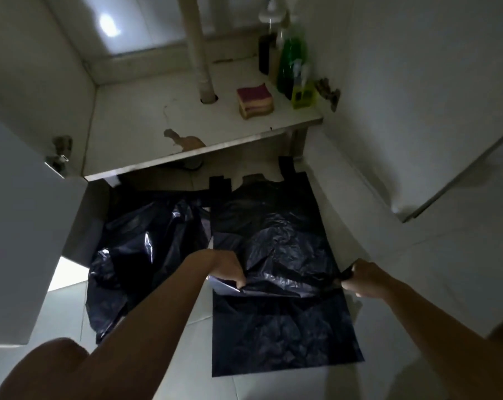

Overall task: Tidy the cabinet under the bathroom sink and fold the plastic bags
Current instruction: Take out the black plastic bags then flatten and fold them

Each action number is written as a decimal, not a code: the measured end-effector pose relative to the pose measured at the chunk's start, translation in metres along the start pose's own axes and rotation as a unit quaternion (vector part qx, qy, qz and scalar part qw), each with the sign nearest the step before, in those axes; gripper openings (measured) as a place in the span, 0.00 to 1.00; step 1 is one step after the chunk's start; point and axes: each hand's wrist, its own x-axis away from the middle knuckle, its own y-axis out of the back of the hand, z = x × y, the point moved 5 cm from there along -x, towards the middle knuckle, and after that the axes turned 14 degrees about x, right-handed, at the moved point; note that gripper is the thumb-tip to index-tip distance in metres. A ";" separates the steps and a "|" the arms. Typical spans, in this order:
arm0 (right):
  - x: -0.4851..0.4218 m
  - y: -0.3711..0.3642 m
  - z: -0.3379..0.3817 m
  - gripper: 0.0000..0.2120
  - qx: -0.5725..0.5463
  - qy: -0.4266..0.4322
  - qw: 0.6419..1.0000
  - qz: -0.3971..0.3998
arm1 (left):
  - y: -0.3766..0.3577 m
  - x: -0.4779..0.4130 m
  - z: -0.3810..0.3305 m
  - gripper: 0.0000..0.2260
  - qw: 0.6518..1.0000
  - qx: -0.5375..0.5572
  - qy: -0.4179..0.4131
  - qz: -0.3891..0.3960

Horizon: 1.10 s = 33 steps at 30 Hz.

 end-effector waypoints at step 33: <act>-0.015 -0.089 0.007 0.32 0.285 0.114 0.949 -0.067 | -0.058 -0.084 0.050 0.34 0.971 -0.080 0.010 -0.225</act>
